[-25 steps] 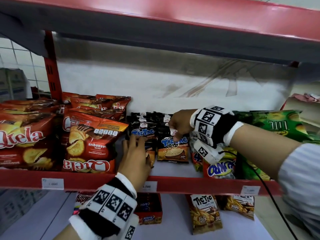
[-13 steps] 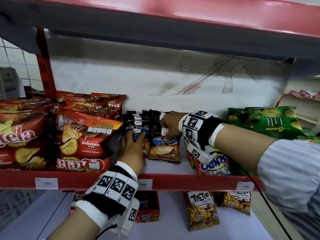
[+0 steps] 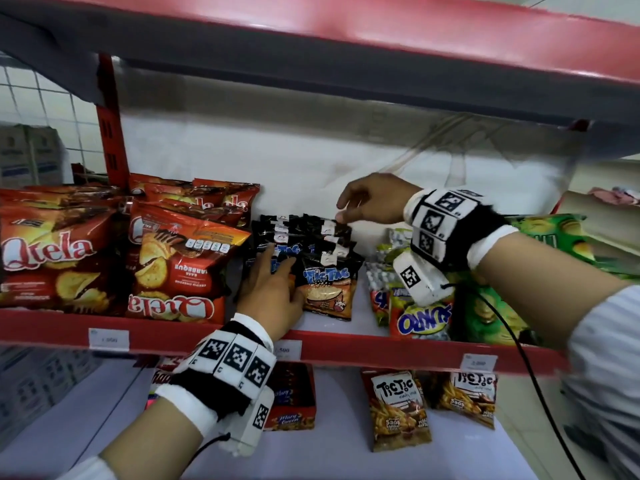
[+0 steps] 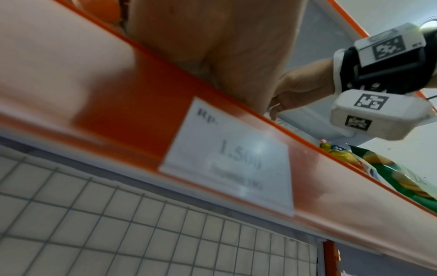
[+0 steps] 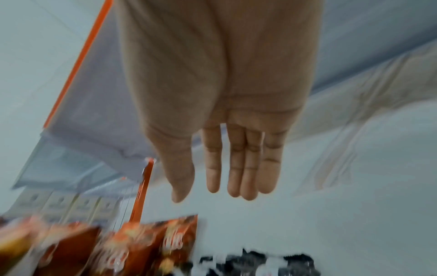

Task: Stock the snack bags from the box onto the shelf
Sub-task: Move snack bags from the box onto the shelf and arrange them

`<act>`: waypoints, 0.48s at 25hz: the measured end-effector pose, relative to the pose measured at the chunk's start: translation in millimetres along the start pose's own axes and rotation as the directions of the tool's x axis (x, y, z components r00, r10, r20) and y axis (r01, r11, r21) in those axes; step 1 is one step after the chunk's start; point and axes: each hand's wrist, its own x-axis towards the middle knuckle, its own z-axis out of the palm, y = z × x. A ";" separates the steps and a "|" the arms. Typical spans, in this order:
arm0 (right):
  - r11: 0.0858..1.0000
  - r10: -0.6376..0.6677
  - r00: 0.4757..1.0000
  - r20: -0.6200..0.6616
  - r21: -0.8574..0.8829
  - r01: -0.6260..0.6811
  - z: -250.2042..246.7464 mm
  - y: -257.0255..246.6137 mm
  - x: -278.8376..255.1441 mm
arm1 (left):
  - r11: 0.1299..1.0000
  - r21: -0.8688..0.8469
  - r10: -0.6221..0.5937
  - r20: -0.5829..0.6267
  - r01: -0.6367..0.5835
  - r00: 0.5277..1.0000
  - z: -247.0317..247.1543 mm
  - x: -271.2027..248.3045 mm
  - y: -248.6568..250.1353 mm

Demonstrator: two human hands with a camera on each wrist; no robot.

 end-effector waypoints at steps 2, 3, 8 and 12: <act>0.989 0.004 0.992 -0.128 0.148 0.015 -22.5 5.2 -16.1 | 0.997 -0.026 0.076 -0.094 -0.079 0.993 -3.0 -3.5 10.6; 0.982 0.016 0.982 -0.188 0.188 0.020 -31.2 8.3 -25.0 | 0.989 -0.050 0.133 -0.144 -0.141 0.981 -4.2 -5.5 17.7; 0.985 0.115 0.942 -0.316 0.161 -0.066 -56.8 26.0 -70.3 | 0.912 -0.225 0.316 -0.152 -0.344 0.937 -1.1 -20.2 55.1; 0.980 0.199 0.937 -0.287 0.060 -0.190 -58.3 41.2 -106.1 | 0.900 -0.283 0.357 0.043 -0.332 0.933 8.3 -30.3 69.6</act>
